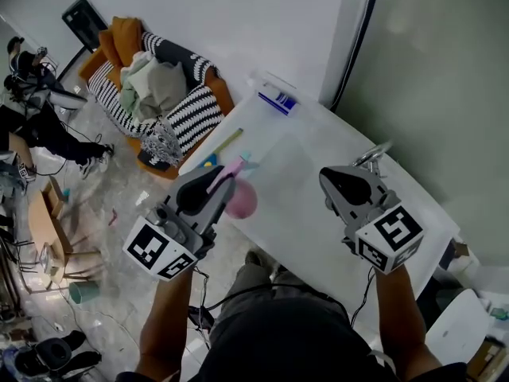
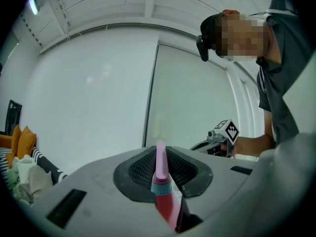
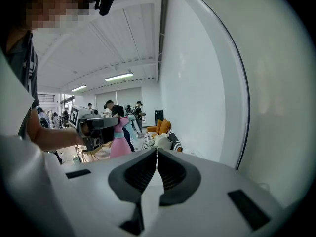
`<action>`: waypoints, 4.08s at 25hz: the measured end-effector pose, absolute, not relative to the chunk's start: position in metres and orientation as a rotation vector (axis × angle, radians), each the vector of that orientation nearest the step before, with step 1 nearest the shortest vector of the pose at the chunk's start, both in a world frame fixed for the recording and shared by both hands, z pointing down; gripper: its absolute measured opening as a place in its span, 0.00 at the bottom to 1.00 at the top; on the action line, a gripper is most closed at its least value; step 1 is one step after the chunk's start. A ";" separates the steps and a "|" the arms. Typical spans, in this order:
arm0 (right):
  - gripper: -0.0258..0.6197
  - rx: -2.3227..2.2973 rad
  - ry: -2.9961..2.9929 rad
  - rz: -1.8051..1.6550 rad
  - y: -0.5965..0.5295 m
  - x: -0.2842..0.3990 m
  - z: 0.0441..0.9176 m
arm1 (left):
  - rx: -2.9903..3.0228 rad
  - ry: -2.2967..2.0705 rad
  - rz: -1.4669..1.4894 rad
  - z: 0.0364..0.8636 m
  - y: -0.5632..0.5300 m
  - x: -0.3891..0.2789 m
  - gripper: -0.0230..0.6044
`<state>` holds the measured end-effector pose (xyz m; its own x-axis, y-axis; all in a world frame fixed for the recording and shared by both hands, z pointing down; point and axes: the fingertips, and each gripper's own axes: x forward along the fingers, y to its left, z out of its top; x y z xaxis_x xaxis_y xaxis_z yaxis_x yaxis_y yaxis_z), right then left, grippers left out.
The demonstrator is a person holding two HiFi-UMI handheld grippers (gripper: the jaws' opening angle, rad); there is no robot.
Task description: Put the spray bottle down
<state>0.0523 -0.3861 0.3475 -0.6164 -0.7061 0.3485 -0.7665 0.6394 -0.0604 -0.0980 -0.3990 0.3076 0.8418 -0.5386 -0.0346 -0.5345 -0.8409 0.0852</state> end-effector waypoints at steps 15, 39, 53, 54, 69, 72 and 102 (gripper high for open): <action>0.06 1.210 -2.533 0.340 -0.445 0.055 0.367 | 2.929 -0.818 -0.101 0.331 -0.475 -0.088 0.13; 0.06 1.189 -2.443 0.430 -0.517 0.035 0.424 | 2.929 -0.736 -0.079 0.389 -0.556 -0.087 0.13; 0.06 1.222 -2.403 0.485 -0.571 0.022 0.452 | 2.908 -0.692 -0.072 0.423 -0.620 -0.089 0.13; 0.06 1.226 -2.400 0.490 -0.575 0.022 0.453 | 2.907 -0.691 -0.072 0.425 -0.625 -0.090 0.13; 0.06 1.253 -2.365 0.553 -0.613 0.024 0.480 | 2.914 -0.667 -0.103 0.453 -0.682 -0.076 0.13; 0.06 1.256 -2.359 0.563 -0.619 0.026 0.486 | 2.920 -0.657 -0.121 0.460 -0.690 -0.070 0.13; 0.06 1.240 -2.318 0.638 -0.624 0.025 0.521 | 3.051 -0.652 -0.213 0.506 -0.706 -0.049 0.13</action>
<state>0.0250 -0.6244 0.5211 -0.5058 -0.6492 0.5681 -0.8485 0.4933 -0.1918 -0.0495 -0.7062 0.5063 0.9038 -0.4077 -0.1300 -0.4057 -0.9130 0.0425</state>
